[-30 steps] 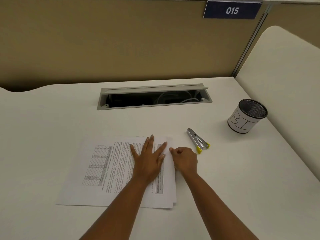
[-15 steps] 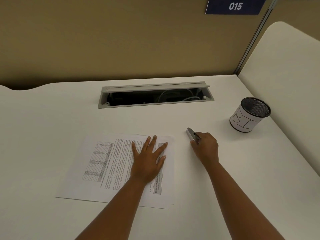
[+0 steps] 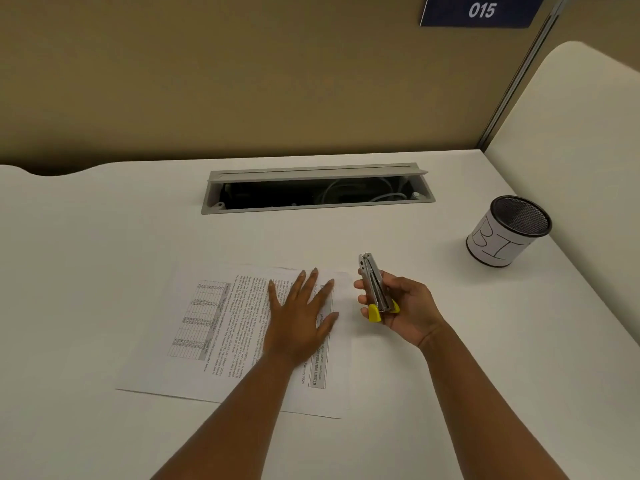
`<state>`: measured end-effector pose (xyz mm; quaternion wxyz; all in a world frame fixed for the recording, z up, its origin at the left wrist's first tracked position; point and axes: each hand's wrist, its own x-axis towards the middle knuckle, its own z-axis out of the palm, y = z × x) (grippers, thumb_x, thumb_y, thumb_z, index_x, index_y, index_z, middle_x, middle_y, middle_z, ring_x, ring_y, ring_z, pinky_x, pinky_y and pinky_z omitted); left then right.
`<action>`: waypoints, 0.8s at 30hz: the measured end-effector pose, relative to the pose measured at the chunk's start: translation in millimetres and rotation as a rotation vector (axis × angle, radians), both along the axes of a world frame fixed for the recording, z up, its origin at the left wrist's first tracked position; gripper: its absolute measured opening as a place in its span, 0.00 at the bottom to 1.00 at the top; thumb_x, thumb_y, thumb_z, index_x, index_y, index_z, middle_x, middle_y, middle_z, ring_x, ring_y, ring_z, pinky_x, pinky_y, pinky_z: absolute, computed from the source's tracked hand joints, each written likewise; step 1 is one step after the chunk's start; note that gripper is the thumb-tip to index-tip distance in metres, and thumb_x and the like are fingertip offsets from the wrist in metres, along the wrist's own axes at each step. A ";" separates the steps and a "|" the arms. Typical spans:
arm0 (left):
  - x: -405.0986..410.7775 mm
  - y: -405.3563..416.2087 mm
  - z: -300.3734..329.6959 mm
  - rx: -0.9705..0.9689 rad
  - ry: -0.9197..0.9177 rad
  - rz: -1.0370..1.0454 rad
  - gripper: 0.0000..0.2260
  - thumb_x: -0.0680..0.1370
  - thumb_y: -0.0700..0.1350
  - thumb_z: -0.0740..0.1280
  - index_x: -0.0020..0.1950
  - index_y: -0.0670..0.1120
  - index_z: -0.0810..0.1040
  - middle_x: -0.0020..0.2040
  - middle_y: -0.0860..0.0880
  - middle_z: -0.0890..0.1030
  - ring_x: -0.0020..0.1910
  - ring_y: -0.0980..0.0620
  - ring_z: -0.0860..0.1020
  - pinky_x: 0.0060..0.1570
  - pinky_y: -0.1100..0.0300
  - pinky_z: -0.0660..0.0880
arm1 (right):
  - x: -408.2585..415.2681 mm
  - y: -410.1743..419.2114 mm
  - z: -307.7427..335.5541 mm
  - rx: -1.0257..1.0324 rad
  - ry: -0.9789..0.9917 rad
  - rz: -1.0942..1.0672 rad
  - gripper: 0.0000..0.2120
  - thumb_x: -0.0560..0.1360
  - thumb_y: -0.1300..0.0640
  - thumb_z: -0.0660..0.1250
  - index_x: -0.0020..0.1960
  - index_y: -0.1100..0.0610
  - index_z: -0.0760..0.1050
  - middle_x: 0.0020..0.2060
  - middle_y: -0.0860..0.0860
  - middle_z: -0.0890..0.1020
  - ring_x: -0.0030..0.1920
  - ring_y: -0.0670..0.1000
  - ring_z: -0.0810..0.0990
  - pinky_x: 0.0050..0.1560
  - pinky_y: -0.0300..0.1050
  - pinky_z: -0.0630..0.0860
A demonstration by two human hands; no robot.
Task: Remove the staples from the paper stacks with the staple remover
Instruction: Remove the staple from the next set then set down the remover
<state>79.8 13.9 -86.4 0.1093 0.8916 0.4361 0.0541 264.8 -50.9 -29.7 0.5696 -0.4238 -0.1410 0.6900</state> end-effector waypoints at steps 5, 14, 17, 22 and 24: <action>1.6 1.7 1.6 -0.016 0.025 -0.004 0.40 0.68 0.72 0.35 0.75 0.53 0.38 0.73 0.58 0.34 0.72 0.59 0.34 0.69 0.40 0.31 | -3.3 5.5 -3.0 -0.058 -0.497 -0.020 0.10 0.76 0.51 0.63 0.44 0.55 0.79 0.36 0.53 0.83 0.27 0.48 0.80 0.28 0.38 0.77; 4.7 2.5 -0.5 -0.051 -0.060 0.045 0.34 0.73 0.69 0.48 0.75 0.55 0.47 0.77 0.56 0.46 0.76 0.57 0.42 0.69 0.43 0.30 | -11.4 19.6 -8.6 0.089 -1.939 0.286 0.13 0.75 0.45 0.62 0.57 0.45 0.77 0.46 0.48 0.81 0.46 0.52 0.79 0.38 0.40 0.65; 4.6 2.3 -0.8 -0.050 -0.054 0.040 0.33 0.73 0.69 0.49 0.75 0.57 0.47 0.77 0.56 0.45 0.76 0.57 0.42 0.69 0.41 0.32 | -11.7 25.9 -7.9 0.169 -2.035 0.351 0.14 0.77 0.46 0.60 0.60 0.46 0.75 0.51 0.48 0.81 0.48 0.53 0.79 0.38 0.39 0.66; 4.5 2.9 -1.4 -0.035 -0.026 0.029 0.32 0.73 0.69 0.48 0.74 0.61 0.44 0.77 0.56 0.43 0.76 0.55 0.41 0.69 0.40 0.32 | -7.9 31.4 -2.6 0.290 -2.092 0.436 0.14 0.77 0.48 0.59 0.62 0.46 0.74 0.54 0.47 0.80 0.49 0.52 0.80 0.38 0.39 0.65; 4.5 2.8 -1.3 -0.042 -0.027 0.030 0.31 0.73 0.69 0.49 0.74 0.61 0.44 0.77 0.55 0.44 0.76 0.55 0.41 0.68 0.40 0.31 | -5.5 34.8 -0.9 0.337 -2.115 0.478 0.15 0.78 0.48 0.59 0.62 0.47 0.74 0.54 0.47 0.80 0.49 0.52 0.80 0.38 0.39 0.63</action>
